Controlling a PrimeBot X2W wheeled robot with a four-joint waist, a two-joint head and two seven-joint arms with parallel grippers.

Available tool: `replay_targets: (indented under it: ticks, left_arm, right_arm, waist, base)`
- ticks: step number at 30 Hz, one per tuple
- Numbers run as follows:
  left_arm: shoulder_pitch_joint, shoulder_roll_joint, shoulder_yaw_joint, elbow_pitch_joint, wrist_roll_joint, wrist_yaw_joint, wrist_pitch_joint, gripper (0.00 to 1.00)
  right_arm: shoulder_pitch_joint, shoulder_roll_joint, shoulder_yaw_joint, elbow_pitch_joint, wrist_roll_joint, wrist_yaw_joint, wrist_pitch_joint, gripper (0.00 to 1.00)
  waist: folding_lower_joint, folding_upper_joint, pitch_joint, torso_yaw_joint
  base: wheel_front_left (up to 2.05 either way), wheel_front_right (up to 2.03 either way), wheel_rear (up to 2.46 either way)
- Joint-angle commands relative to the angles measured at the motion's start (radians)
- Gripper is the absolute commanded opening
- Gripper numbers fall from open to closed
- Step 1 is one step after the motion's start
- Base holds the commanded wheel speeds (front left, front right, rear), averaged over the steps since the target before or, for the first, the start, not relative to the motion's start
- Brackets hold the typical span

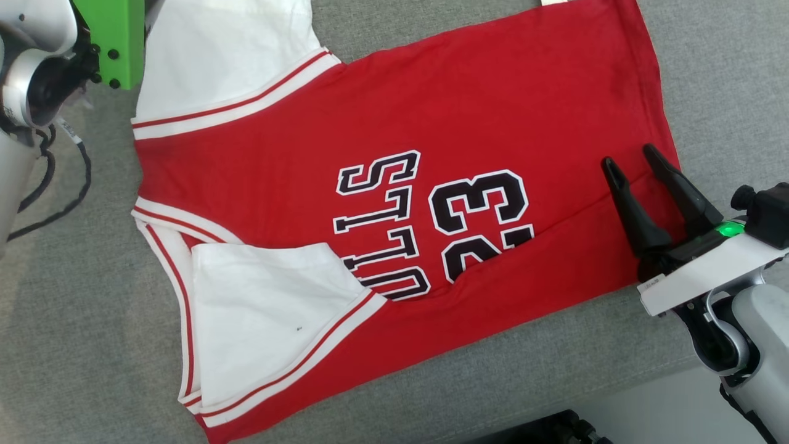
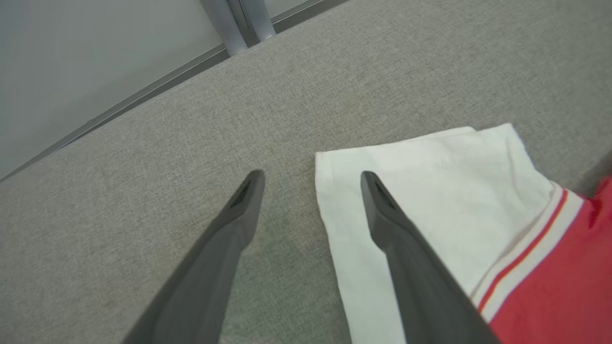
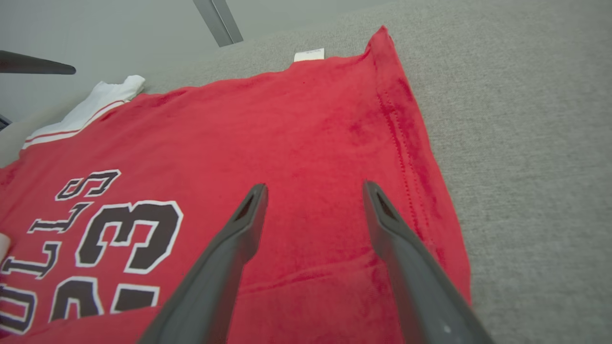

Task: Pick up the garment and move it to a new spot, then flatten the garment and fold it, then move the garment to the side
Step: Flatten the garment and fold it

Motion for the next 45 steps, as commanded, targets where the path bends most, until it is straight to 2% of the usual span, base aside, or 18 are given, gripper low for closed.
replay_targets:
  ticks: [1, 18, 21, 22, 23, 26, 27, 28, 29, 30, 31, 38, 45]
  left_arm:
    - [-0.022, 0.004, -0.003, 0.009, 0.006, 0.000, -0.001, 1.00]
    - [-0.073, -0.005, -0.028, 0.085, 0.036, 0.000, 0.006, 1.00]
    - [-0.078, -0.005, -0.033, 0.089, 0.038, -0.004, 0.007, 0.71]
    - [-0.078, -0.006, -0.034, 0.091, 0.036, -0.005, 0.009, 0.67]
    - [-0.078, -0.006, -0.035, 0.093, 0.032, -0.008, 0.013, 0.49]
    - [-0.081, 0.002, -0.042, 0.097, 0.033, -0.015, 0.023, 0.43]
    - [-0.083, 0.006, -0.044, 0.098, 0.036, -0.017, 0.024, 0.34]
    - [-0.084, 0.008, -0.044, 0.098, 0.037, -0.017, 0.026, 0.31]
    - [-0.084, 0.010, -0.044, 0.098, 0.036, -0.018, 0.026, 0.19]
    - [-0.084, 0.011, -0.045, 0.098, 0.035, -0.020, 0.025, 0.13]
    - [-0.085, 0.012, -0.046, 0.099, 0.036, -0.021, 0.020, 0.00]
    - [-0.072, 0.015, -0.046, 0.100, 0.026, -0.034, -0.002, 0.00]
    - [-0.061, 0.004, -0.043, 0.075, 0.009, -0.049, -0.029, 0.00]
  right_arm:
    - [-0.021, 0.008, -0.004, -0.004, -0.010, -0.002, -0.004, 1.00]
    - [-0.045, 0.016, 0.000, -0.012, -0.028, -0.002, -0.004, 1.00]
    - [-0.048, 0.017, 0.002, -0.011, -0.026, -0.002, -0.004, 1.00]
    - [-0.049, 0.018, 0.003, -0.012, -0.025, -0.002, -0.004, 1.00]
    - [-0.050, 0.018, 0.003, -0.013, -0.024, -0.002, -0.004, 1.00]
    - [-0.049, 0.017, -0.004, -0.014, -0.023, -0.002, -0.004, 1.00]
    - [-0.049, 0.017, -0.005, -0.015, -0.024, -0.002, -0.004, 1.00]
    - [-0.050, 0.018, -0.006, -0.014, -0.024, -0.002, -0.004, 1.00]
    - [-0.052, 0.018, -0.007, -0.014, -0.024, -0.002, -0.004, 1.00]
    - [-0.054, 0.019, -0.007, -0.013, -0.024, -0.002, -0.004, 1.00]
    - [-0.056, 0.020, -0.007, -0.012, -0.024, -0.002, -0.004, 1.00]
    - [-0.078, 0.006, -0.002, -0.004, -0.007, -0.002, -0.004, 1.00]
    - [-0.120, -0.043, 0.006, 0.009, 0.010, -0.002, -0.004, 1.00]
  waist:
    - [-0.0001, 0.0000, 0.026, -0.021]
    - [-0.0001, 0.0000, 0.057, -0.021]
    - [-0.0001, 0.0000, 0.059, -0.027]
    - [-0.0001, 0.0000, 0.060, -0.029]
    - [-0.0001, 0.0000, 0.060, -0.031]
    - [-0.0001, 0.0000, 0.061, -0.038]
    - [-0.0001, 0.0000, 0.062, -0.041]
    - [-0.0001, 0.0000, 0.063, -0.043]
    - [-0.0001, 0.0000, 0.064, -0.045]
    - [-0.0001, 0.0000, 0.065, -0.048]
    - [-0.0001, 0.0000, 0.066, -0.050]
    - [-0.0001, 0.0000, 0.052, -0.052]
    - [-0.0001, 0.0000, 0.011, -0.027]
  base:
    - [0.00, 0.00, 0.00]
    - [0.00, 0.00, 0.00]
    - [0.00, 0.00, 0.00]
    - [0.00, 0.00, 0.00]
    - [0.00, 0.00, 0.00]
    - [0.00, 0.00, 0.00]
    - [0.00, 0.00, 0.00]
    - [0.00, 0.00, 0.00]
    - [0.00, 0.00, 0.00]
    - [0.00, 0.00, 0.00]
    - [0.00, 0.00, 0.00]
    - [0.00, 0.00, 0.00]
    - [0.00, 0.00, 0.00]
